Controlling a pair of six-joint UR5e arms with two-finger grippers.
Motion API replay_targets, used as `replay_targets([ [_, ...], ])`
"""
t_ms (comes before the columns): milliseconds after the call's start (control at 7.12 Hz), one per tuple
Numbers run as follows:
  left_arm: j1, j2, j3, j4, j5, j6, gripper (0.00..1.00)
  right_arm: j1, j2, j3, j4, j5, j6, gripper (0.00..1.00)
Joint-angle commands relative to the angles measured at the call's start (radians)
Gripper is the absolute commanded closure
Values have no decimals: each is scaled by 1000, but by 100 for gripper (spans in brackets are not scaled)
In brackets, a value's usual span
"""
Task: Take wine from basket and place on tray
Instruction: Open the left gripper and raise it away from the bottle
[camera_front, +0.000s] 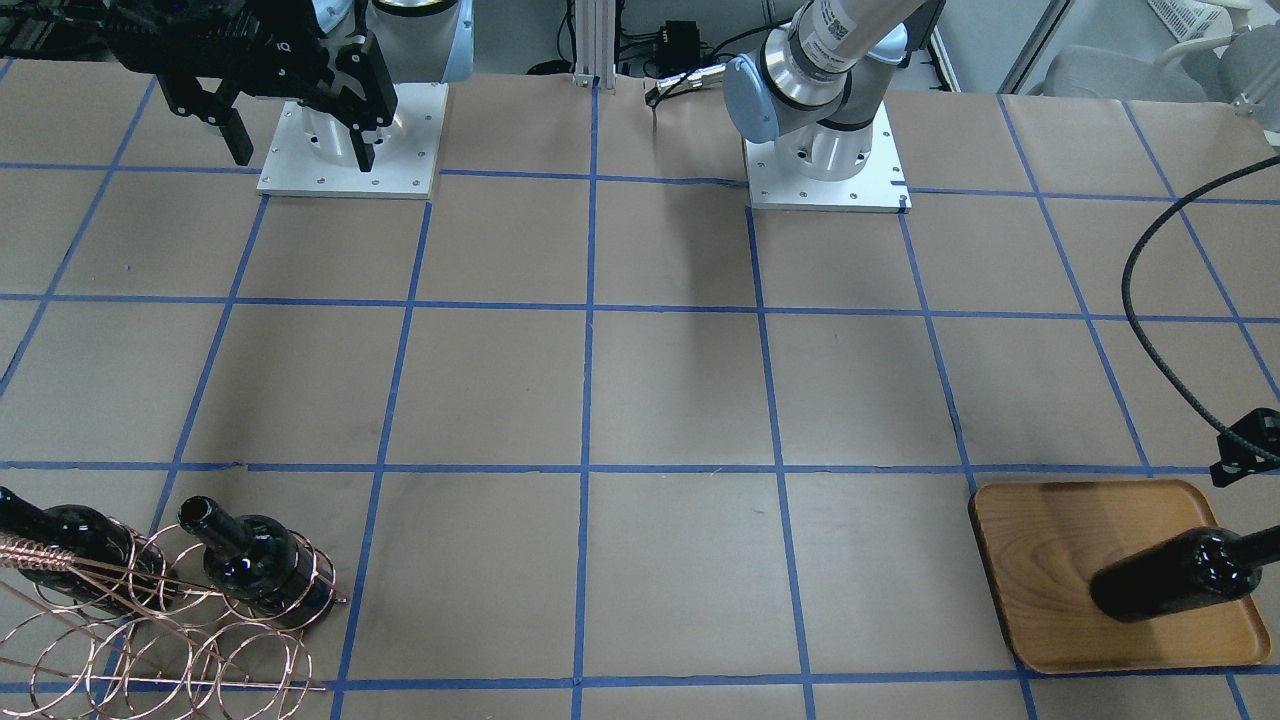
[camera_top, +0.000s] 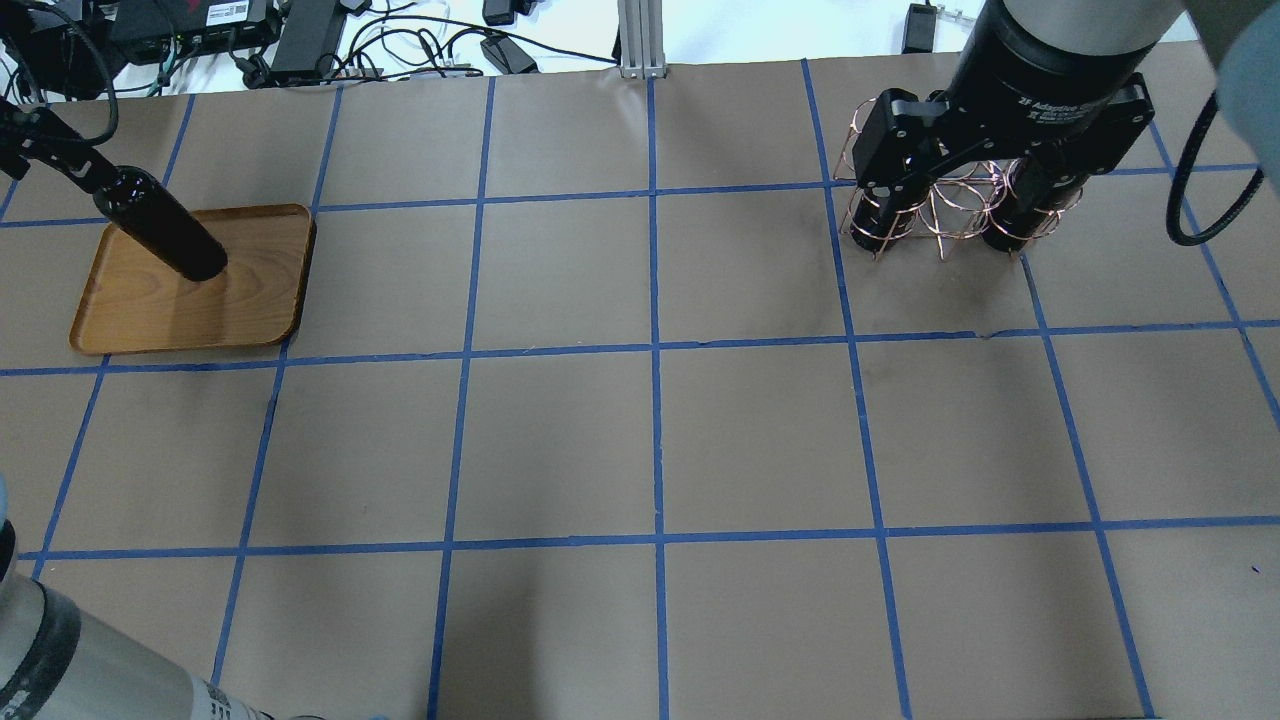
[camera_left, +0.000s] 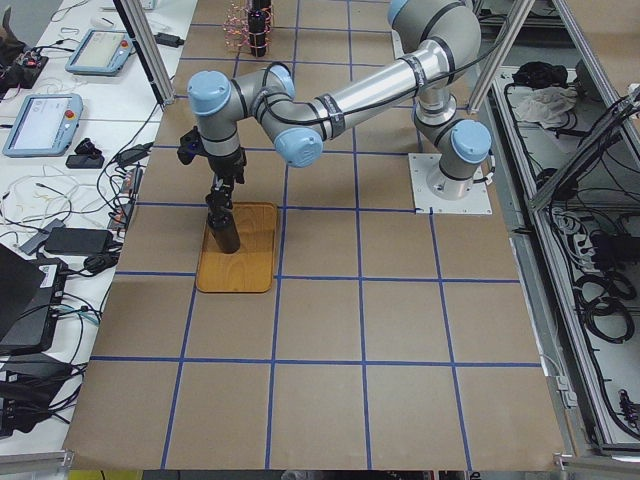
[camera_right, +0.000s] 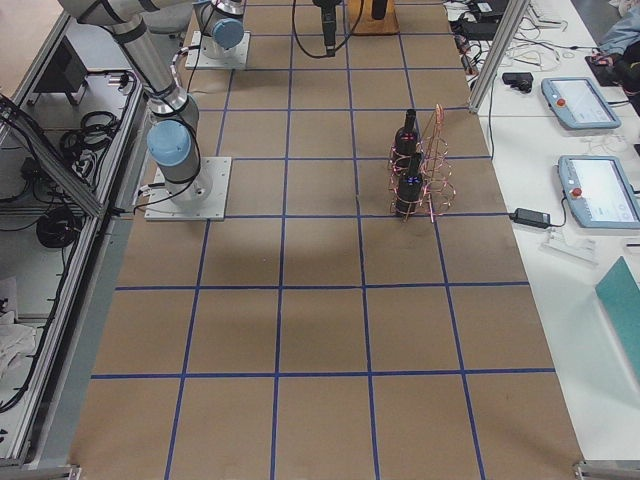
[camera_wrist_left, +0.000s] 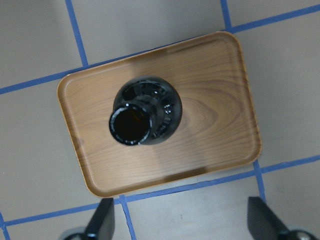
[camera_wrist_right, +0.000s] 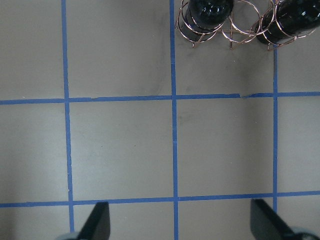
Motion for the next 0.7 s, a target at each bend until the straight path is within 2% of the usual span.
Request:
replay_targets([
  [0,-62,124,-26,-82,0,-145,0,-1,0,2,-5,15,10,0],
  [281,-169,234,-93,-83,-6,-304,0,-1,0,2,-7,14,9,0],
  [562,-284,298,-184,-76,-6,-414,0,-1,0,2,-7,14,9,0],
])
